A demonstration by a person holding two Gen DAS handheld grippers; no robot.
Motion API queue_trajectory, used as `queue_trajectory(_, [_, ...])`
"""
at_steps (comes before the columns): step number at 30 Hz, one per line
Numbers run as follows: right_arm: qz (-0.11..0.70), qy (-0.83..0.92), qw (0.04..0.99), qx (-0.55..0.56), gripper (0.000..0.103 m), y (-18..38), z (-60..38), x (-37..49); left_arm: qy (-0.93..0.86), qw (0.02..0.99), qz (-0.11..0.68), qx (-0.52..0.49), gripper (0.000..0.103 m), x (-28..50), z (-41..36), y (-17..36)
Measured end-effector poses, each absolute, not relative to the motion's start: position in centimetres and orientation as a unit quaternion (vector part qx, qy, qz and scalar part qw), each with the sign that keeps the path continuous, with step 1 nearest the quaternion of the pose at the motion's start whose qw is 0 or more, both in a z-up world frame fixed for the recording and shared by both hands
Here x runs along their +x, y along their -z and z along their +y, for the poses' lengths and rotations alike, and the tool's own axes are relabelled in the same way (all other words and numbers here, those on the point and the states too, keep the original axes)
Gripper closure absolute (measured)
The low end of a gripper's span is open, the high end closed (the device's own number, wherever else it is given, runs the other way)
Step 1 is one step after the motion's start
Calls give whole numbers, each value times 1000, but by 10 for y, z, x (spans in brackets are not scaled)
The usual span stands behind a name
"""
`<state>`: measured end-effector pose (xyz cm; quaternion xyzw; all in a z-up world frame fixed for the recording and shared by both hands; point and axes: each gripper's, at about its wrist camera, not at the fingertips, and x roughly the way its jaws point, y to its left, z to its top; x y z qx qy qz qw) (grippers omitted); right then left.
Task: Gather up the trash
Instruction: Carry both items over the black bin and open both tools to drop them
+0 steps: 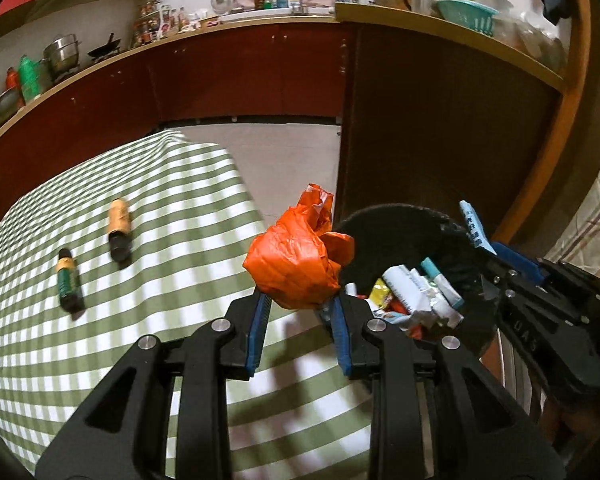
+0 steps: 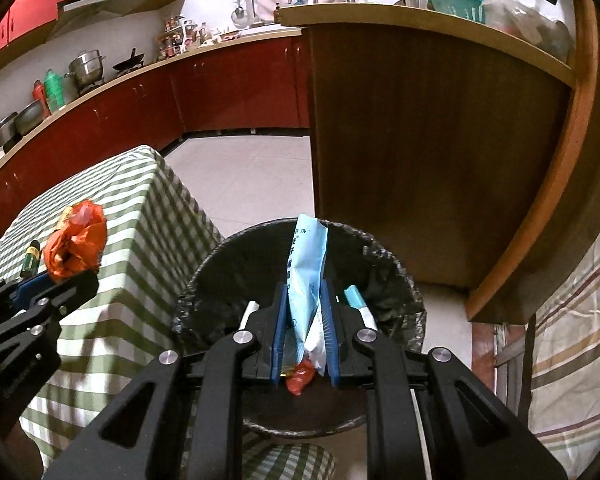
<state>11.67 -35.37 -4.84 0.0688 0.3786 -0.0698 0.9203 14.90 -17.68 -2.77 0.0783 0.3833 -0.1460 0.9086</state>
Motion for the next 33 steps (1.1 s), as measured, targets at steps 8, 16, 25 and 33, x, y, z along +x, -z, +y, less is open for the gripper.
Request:
queue_trajectory(8, [378, 78, 919, 80, 85, 54, -376, 121, 156, 904, 386, 99, 75, 159, -213, 35])
queue_trajectory(16, [381, 84, 917, 87, 85, 59, -389, 126, 155, 900, 392, 111, 75, 171, -236, 45])
queue_trajectory(25, [387, 87, 913, 90, 72, 66, -395, 132, 153, 892, 412, 107, 59, 184, -245, 52])
queue_trajectory(33, [383, 97, 915, 86, 59, 63, -395, 128, 149, 895, 409, 99, 48, 183, -239, 48])
